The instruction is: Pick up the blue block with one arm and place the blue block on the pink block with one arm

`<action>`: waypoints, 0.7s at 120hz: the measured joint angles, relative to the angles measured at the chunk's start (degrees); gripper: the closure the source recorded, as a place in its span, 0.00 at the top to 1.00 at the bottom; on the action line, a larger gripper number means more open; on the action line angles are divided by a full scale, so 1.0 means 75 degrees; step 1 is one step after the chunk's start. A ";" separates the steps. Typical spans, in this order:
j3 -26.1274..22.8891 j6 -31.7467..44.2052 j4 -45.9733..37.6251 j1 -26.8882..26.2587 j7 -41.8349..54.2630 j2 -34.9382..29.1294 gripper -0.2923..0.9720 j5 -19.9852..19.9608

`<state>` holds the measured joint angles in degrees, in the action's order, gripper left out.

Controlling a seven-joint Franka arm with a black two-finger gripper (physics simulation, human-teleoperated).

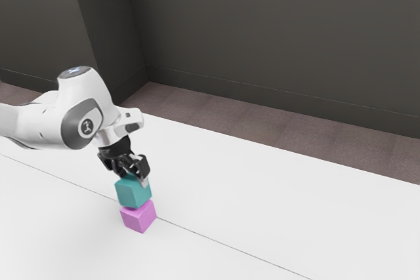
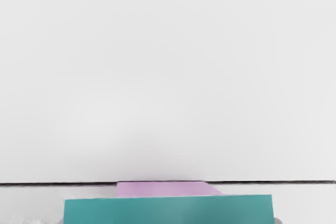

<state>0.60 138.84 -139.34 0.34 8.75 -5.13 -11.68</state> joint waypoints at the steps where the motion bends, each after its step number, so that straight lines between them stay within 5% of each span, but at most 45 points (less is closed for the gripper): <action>1: 0.0000 0.0001 0.0000 -0.0004 -0.0036 0.0001 0.53 -0.0001; 53: 0.0001 -0.0061 0.0226 -0.0064 -0.1113 -0.0239 0.72 0.0672; 84: 0.0992 -0.3882 0.5663 -0.0273 -0.1254 -0.0238 0.74 0.0906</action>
<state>8.04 109.72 -96.87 -1.71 -0.65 -6.92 -4.88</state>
